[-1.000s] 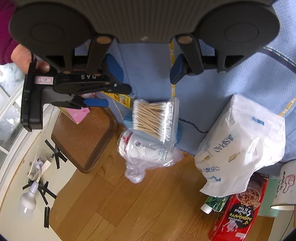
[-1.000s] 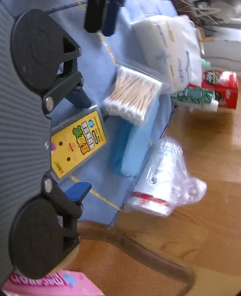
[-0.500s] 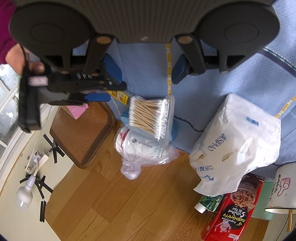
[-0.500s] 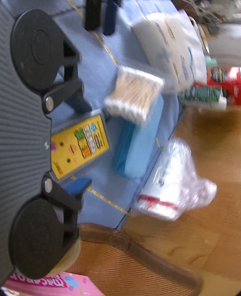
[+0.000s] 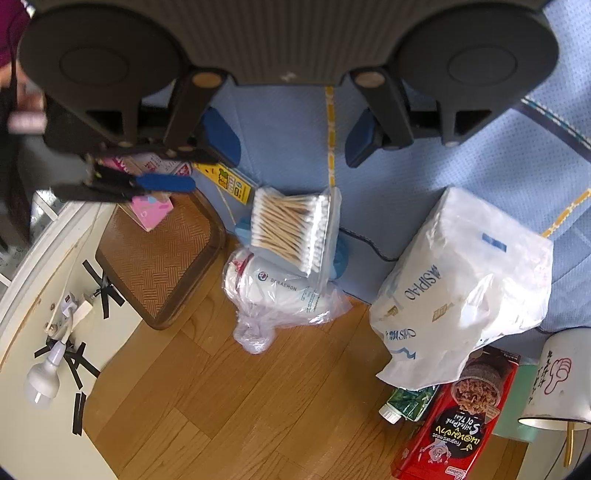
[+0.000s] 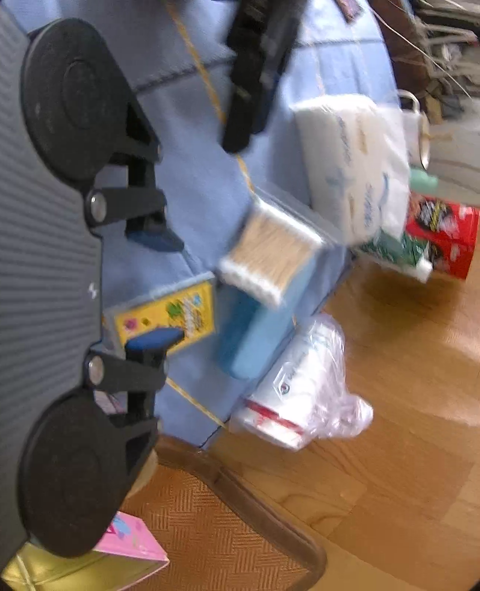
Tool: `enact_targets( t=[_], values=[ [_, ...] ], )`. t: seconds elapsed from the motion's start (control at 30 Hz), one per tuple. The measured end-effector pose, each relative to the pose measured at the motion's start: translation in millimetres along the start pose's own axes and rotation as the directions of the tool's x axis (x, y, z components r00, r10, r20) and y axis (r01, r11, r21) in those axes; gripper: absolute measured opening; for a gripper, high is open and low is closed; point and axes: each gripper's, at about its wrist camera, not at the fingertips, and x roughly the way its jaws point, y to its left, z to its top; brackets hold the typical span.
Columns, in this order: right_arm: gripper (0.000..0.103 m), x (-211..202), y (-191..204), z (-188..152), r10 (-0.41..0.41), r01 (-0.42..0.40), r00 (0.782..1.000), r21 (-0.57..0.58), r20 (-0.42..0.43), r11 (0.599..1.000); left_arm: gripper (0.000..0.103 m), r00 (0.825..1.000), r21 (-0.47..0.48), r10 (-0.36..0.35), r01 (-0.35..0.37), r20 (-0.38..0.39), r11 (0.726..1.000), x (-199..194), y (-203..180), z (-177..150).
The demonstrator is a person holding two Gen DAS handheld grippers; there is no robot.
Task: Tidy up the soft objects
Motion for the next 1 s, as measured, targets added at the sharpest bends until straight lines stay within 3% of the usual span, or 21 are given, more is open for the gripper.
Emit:
enact_targets(
  t=[0.1,0.13,0.2,0.27,0.4,0.5,0.57,0.73,0.87,1.0],
  values=[
    [0.066,19,-14,12,0.005,-0.004,0.999,0.028,-0.044,1.0,0.064,1.0,0.0,-0.007,0.007,-0.003,1.0,1,0,0],
    [0.073,28,-20,15,0.02,-0.017,0.997,0.033,-0.069,0.999,0.064,1.0,0.001,-0.009,0.009,-0.003,1.0,1,0,0],
    [0.078,43,-28,17,0.052,-0.046,0.992,0.053,-0.116,0.998,0.064,1.0,0.003,-0.014,0.014,-0.005,1.0,2,0,0],
    [0.089,51,-36,19,0.084,-0.075,0.989,0.083,-0.12,0.994,0.064,1.0,0.003,-0.02,0.02,-0.006,1.0,2,-1,0],
    [0.087,64,-56,20,0.228,-0.187,0.959,0.23,-0.166,0.955,0.064,1.0,-0.006,-0.029,0.029,-0.008,1.0,2,0,0],
    [0.069,57,-49,20,0.238,-0.202,0.959,0.219,-0.155,0.955,0.064,0.999,-0.018,-0.033,0.033,-0.009,0.999,2,2,1],
    [0.064,49,-39,19,0.249,-0.218,0.956,0.193,-0.154,0.957,0.064,0.999,-0.022,-0.034,0.033,-0.01,0.999,2,2,1],
    [0.064,19,-7,0,0.265,-0.247,0.958,0.153,-0.11,0.957,0.064,1.0,-0.012,-0.026,0.026,-0.01,1.0,1,-1,0],
    [0.063,-15,19,-26,0.26,-0.243,0.964,0.204,-0.061,0.948,0.064,1.0,-0.005,-0.024,0.024,-0.017,1.0,1,-3,0],
    [0.063,-42,38,-55,0.251,-0.252,0.967,0.281,0.041,0.926,0.064,1.0,0.008,-0.019,0.019,-0.024,1.0,2,-4,-1]
  ],
)
